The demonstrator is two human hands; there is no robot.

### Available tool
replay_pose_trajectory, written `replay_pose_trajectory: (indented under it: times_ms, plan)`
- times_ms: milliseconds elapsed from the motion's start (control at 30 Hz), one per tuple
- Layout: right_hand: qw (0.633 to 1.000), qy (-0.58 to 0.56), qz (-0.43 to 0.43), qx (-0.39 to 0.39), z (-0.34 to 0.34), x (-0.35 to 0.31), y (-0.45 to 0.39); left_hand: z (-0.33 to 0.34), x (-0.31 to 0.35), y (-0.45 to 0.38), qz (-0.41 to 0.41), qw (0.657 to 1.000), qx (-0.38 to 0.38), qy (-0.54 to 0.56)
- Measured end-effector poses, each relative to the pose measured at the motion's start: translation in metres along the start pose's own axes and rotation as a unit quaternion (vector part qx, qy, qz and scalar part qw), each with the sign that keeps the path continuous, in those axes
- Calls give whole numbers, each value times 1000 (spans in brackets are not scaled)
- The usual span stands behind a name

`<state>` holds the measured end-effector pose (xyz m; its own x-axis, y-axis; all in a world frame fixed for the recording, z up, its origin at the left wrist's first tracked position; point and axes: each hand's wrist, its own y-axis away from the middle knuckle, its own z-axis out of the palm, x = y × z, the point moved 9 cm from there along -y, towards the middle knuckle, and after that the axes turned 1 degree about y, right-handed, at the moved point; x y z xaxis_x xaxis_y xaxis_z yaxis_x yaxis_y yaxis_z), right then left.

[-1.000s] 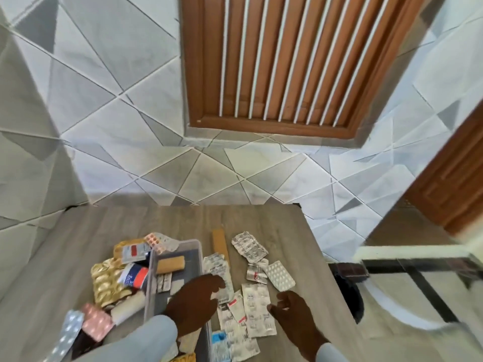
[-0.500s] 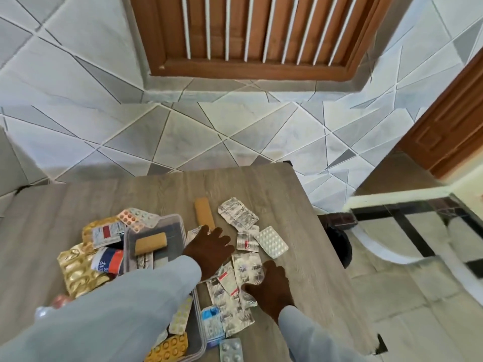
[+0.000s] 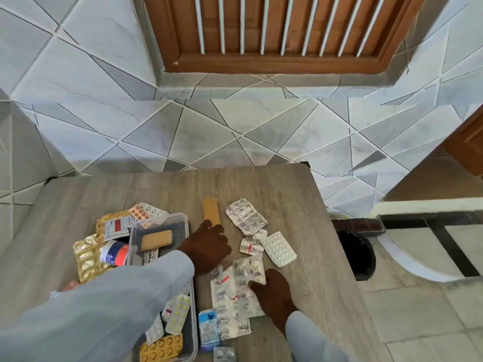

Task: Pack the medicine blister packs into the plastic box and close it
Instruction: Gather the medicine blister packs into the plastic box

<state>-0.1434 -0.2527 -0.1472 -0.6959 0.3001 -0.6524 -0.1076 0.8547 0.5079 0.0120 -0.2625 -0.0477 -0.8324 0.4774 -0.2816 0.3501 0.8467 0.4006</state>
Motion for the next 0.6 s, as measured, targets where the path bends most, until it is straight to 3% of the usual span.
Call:
replay_pose_trajectory:
  times_ms: [200,267,300,400,533,567,600]
  plan:
    - [988,-140,-44,-44,-22,-13,2,-34,-19,13,-72,993,57,73]
    - [983,-175,-41,-33,-33,-21,2,-38,-32,17,-136,974,77,163]
    - [981,-189,-38,-33,-37,-25,0,-38,-40,22,-177,946,92,254]
    - [969,-235,-52,-61,-39,-39,2,-19,-56,40,-258,780,151,549]
    - [949,-291,-60,-109,-31,-64,13,10,-38,75,-269,473,179,820]
    - [946,-295,-67,-121,-28,-73,19,13,-29,83,-266,427,179,845]
    - [943,-295,-79,-133,-25,-81,25,16,-21,91,-269,406,180,854]
